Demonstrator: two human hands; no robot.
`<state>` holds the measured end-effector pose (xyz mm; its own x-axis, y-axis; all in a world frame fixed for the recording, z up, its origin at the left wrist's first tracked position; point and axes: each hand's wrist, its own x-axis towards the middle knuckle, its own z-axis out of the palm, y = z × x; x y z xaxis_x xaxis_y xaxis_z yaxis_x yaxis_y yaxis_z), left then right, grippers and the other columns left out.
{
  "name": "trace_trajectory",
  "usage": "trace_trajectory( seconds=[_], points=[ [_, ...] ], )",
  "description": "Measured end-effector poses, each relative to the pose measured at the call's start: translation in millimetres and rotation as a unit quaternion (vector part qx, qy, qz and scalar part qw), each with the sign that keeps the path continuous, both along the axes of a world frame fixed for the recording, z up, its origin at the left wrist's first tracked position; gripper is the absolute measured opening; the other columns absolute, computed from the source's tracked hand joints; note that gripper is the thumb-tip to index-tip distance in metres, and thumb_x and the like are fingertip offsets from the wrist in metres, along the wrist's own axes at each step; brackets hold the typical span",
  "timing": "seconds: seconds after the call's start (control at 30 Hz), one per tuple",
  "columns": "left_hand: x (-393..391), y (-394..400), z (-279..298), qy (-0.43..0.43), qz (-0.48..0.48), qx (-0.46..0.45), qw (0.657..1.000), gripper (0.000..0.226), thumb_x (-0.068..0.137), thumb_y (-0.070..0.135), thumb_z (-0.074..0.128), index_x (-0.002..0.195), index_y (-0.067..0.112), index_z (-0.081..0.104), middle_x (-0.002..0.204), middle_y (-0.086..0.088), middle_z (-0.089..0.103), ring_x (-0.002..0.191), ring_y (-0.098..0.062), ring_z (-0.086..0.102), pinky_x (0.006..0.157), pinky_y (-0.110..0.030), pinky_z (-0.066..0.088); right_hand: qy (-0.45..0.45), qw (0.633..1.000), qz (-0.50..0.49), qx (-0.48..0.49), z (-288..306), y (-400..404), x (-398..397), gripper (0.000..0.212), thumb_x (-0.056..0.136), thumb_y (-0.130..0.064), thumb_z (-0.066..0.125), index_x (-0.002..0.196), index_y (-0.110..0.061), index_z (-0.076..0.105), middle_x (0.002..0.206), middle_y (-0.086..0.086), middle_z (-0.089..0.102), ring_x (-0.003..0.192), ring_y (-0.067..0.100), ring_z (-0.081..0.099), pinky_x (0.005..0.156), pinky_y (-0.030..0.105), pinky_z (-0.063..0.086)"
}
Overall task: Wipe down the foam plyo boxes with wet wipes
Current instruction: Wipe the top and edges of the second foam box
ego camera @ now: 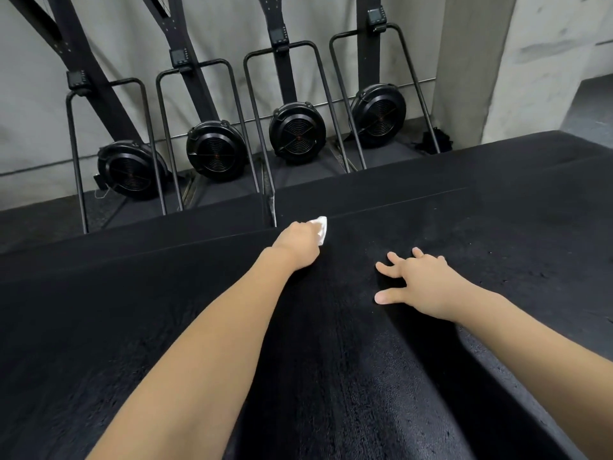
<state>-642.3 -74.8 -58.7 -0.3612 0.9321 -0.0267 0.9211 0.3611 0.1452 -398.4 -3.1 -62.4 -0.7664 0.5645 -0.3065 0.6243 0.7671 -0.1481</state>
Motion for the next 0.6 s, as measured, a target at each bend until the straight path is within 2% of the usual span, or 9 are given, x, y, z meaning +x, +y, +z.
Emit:
trace_trajectory(
  seconds=[0.1,0.17,0.2,0.23,0.3,0.37,0.43,0.5,0.6],
  points=[
    [25.3,-27.1,-2.9,-0.006,-0.088,0.027,0.996,0.03,0.084,-0.004,0.038,0.089,0.026,0.038,0.083,-0.008,0.057,0.074,-0.033,0.054,0.075,-0.053,0.05,0.0,1.0,0.001,0.002,-1.4,0.3,-1.2,0.078,0.092,-0.071,0.042,0.158,-0.036,0.018,0.167,-0.007,0.008,0.153,0.036,0.001,0.119,0.061,0.011],
    [33.1,-44.5,-11.8,-0.031,-0.158,0.033,0.986,0.022,0.095,0.006,0.038,0.09,0.027,0.037,0.11,-0.003,0.065,0.097,-0.03,0.064,0.088,-0.05,0.052,0.007,1.0,0.001,0.0,-2.4,0.2,-1.2,0.078,0.091,-0.07,0.043,0.157,-0.036,0.018,0.167,-0.007,0.008,0.153,0.036,0.001,0.119,0.061,0.011],
    [30.7,-50.6,-15.0,-0.038,-0.179,0.027,0.983,0.018,0.101,0.013,0.036,0.094,0.029,0.04,0.127,0.007,0.063,0.115,-0.023,0.062,0.098,-0.045,0.049,0.008,1.0,0.001,0.001,-2.7,0.0,-1.2,0.078,0.092,-0.07,0.043,0.158,-0.036,0.018,0.167,-0.007,0.008,0.153,0.036,0.001,0.119,0.061,0.011],
    [25.4,-52.0,-15.6,-0.043,-0.188,0.018,0.981,0.018,0.104,0.017,0.035,0.095,0.03,0.043,0.134,0.017,0.059,0.122,-0.017,0.058,0.103,-0.04,0.047,0.008,1.0,0.001,0.002,-3.2,0.5,-0.9,0.078,0.092,-0.07,0.042,0.158,-0.036,0.018,0.167,-0.007,0.008,0.153,0.036,0.001,0.119,0.061,0.01],
    [10.9,-45.3,-12.0,-0.038,-0.166,0.008,0.985,0.023,0.1,0.014,0.037,0.089,0.033,0.043,0.109,0.018,0.061,0.098,-0.018,0.061,0.096,-0.044,0.051,0.006,1.0,0.005,0.007,-3.3,0.2,-0.8,0.078,0.092,-0.07,0.04,0.158,-0.036,0.017,0.167,-0.007,0.007,0.153,0.036,0.001,0.119,0.061,0.011],
    [-2.7,-24.3,-5.2,-0.015,-0.106,0.01,0.994,0.024,0.095,0.007,0.04,0.087,0.03,0.044,0.085,0.002,0.06,0.082,-0.029,0.059,0.086,-0.053,0.051,-0.001,1.0,0.013,0.021,-4.3,0.9,-0.9,0.077,0.093,-0.071,0.038,0.158,-0.036,0.016,0.167,-0.008,0.009,0.152,0.036,0.003,0.118,0.06,0.015],
    [-10.3,3.2,1.5,0.023,-0.047,0.001,0.999,0.024,0.098,0.006,0.039,0.11,0.022,0.054,0.094,-0.01,0.068,0.095,-0.035,0.059,0.093,-0.049,0.047,-0.003,0.999,0.019,0.027,-4.6,1.9,-0.9,0.076,0.093,-0.071,0.037,0.158,-0.036,0.017,0.166,-0.009,0.012,0.152,0.036,0.005,0.117,0.059,0.017],
    [-11.9,26.1,1.1,0.036,-0.012,-0.008,0.999,0.035,0.101,0.009,0.036,0.134,0.013,0.05,0.11,-0.016,0.069,0.104,-0.032,0.054,0.099,-0.044,0.044,-0.005,0.999,0.021,0.026,-4.6,3.2,-1.2,0.076,0.093,-0.071,0.037,0.158,-0.036,0.017,0.165,-0.008,0.013,0.152,0.035,0.006,0.117,0.058,0.017],
    [-0.1,37.9,-1.2,0.007,0.002,0.004,1.0,0.036,0.1,0.011,0.038,0.132,0.015,0.053,0.11,-0.015,0.068,0.099,-0.029,0.051,0.099,-0.049,0.046,-0.01,0.999,0.018,0.023,-2.9,5.1,-2.8,0.076,0.093,-0.071,0.038,0.157,-0.036,0.018,0.165,-0.009,0.014,0.152,0.035,0.006,0.118,0.06,0.016]
  ],
)
